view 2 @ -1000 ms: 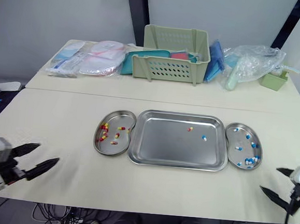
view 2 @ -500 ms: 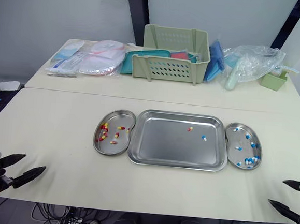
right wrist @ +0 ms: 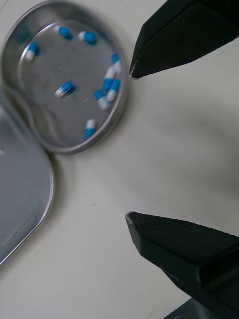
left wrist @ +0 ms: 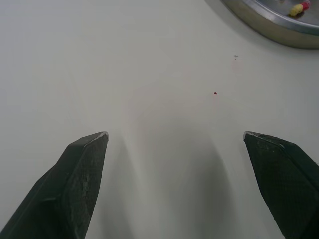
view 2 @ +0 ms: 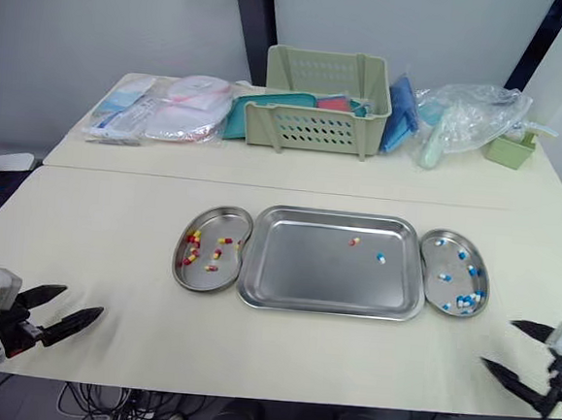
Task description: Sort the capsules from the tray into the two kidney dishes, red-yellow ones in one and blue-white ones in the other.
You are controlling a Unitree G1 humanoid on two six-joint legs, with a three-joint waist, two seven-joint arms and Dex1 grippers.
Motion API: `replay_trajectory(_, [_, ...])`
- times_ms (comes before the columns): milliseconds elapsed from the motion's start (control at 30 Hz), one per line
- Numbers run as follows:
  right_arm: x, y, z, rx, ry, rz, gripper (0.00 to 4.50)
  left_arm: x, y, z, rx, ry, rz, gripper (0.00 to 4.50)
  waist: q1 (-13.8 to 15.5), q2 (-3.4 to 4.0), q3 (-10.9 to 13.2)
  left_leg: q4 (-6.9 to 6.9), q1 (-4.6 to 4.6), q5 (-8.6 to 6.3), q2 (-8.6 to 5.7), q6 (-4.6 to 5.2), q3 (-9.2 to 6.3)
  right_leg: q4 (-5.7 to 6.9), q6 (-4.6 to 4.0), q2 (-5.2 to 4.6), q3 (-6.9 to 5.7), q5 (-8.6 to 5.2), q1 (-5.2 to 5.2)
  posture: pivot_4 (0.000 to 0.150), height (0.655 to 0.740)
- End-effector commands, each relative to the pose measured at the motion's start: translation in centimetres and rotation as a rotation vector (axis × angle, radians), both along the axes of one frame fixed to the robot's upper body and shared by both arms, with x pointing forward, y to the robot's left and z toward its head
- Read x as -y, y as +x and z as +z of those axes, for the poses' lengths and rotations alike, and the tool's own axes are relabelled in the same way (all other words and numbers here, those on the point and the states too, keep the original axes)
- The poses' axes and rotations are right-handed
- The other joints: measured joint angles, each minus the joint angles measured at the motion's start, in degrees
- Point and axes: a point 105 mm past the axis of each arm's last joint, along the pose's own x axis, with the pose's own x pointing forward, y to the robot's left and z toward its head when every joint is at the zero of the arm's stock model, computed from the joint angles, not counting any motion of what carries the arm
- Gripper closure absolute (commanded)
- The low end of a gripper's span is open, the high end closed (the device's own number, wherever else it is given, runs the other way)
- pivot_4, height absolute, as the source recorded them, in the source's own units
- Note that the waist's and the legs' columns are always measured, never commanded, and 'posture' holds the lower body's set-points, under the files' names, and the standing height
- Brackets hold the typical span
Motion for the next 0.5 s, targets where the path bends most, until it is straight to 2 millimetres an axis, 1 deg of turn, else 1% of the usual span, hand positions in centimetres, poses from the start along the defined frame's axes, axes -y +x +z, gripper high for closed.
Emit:
replay_trajectory(33, [-2.7, 0.6, 0.7, 0.065, 0.042, 0.037, 0.02, -0.3, -0.6, 0.8, 0.038, 0.01, 0.034, 0.0, 0.13, -0.05, -0.03, 0.0, 0.0, 0.0, -0.01, 0.0, 0.0, 0.0, 0.0, -0.01, 0.0, 0.0, 0.0, 0.15, 0.74])
replay_trajectory(167, [-5.1, 1.4, 0.1, 0.109, 0.103, 0.049, 0.02, -0.6, -1.8, 0.2, 0.022, 0.006, 0.071, 0.0, 0.14, -0.09, -0.05, 0.0, 0.0, 0.0, 0.0, 0.0, -0.04, 0.0, 0.0, 0.0, -0.03, 0.0, 0.0, 0.15, 0.74])
replay_trajectory(233, [-5.7, 1.6, -0.4, 0.115, 0.116, 0.052, 0.02, -0.8, -2.3, 0.0, 0.017, 0.005, 0.091, 0.0, 0.14, -0.09, -0.05, 0.0, 0.0, 0.0, 0.0, 0.0, -0.04, -0.01, 0.0, -0.01, -0.03, 0.0, 0.0, 0.15, 0.74])
replay_trajectory(367, [-5.7, 2.0, -0.8, 0.126, 0.124, 0.041, 0.02, -1.4, -3.0, 0.0, 0.023, 0.006, 0.123, 0.0, 0.16, -0.11, -0.06, 0.0, 0.01, 0.0, -0.01, 0.0, -0.05, -0.01, 0.0, -0.01, -0.04, 0.0, 0.0, 0.15, 0.74])
replay_trajectory(500, [-5.5, 2.3, -0.9, 0.135, 0.116, 0.042, 0.02, -1.6, -3.1, 0.2, 0.041, 0.011, 0.117, 0.0, 0.17, -0.13, -0.07, 0.01, 0.01, 0.0, -0.01, 0.0, -0.04, 0.0, 0.0, -0.01, -0.04, 0.0, 0.01, 0.15, 0.74])
